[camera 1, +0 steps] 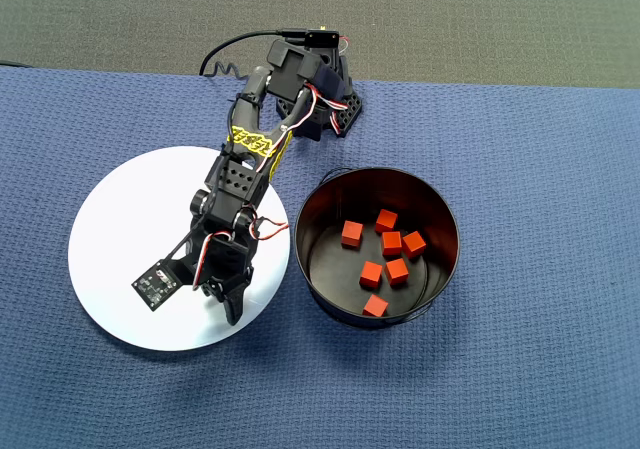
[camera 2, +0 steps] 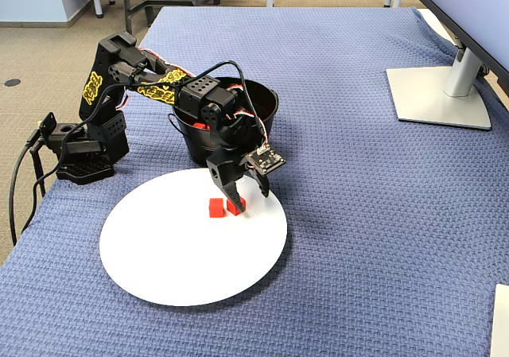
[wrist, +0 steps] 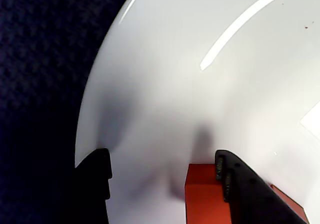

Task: Pick up the red cubes from the white plate and place them in the black recipient

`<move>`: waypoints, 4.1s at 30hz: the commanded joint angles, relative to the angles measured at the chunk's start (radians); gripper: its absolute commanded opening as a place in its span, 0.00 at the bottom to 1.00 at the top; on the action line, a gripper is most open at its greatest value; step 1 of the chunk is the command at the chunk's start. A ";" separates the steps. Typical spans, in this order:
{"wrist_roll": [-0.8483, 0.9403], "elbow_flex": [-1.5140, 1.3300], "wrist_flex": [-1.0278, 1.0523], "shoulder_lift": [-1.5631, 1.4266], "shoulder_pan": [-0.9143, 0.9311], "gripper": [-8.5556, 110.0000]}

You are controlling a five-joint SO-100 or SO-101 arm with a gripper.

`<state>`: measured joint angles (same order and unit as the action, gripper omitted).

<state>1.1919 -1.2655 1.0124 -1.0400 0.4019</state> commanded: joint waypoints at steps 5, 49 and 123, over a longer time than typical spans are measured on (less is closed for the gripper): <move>0.031 -0.003 -0.028 -0.083 0.058 0.24; -0.025 -0.181 -0.066 -0.196 0.005 0.22; -0.479 -0.074 0.278 -0.621 0.061 0.33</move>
<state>0.7010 -1.4067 1.2747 -1.6966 0.2562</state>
